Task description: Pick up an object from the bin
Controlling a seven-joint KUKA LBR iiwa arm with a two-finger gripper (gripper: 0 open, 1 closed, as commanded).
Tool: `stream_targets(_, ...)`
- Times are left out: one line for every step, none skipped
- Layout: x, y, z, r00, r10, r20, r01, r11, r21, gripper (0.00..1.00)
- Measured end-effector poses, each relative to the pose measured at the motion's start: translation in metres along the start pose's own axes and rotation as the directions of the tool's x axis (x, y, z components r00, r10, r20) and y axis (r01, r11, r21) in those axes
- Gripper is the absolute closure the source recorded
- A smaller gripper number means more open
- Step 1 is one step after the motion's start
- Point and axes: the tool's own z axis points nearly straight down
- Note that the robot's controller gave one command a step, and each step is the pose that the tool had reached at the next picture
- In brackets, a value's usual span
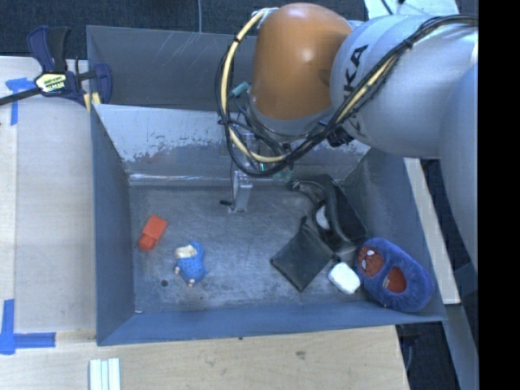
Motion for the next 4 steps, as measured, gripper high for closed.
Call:
stream_targets(0.034, 0.057, 0.099, 0.932, -0.362, 0.004, 0.362, 0.932, 0.000, 0.00)
stream_targets(0.089, 0.121, 0.121, 0.941, -0.339, 0.008, 0.339, 0.941, -0.002, 0.00)
stream_targets(0.085, 0.117, 0.118, 0.944, -0.331, 0.016, 0.331, 0.944, -0.002, 1.00)
stream_targets(0.086, 0.116, 0.121, 0.944, -0.330, 0.010, 0.330, 0.944, 0.000, 0.00)
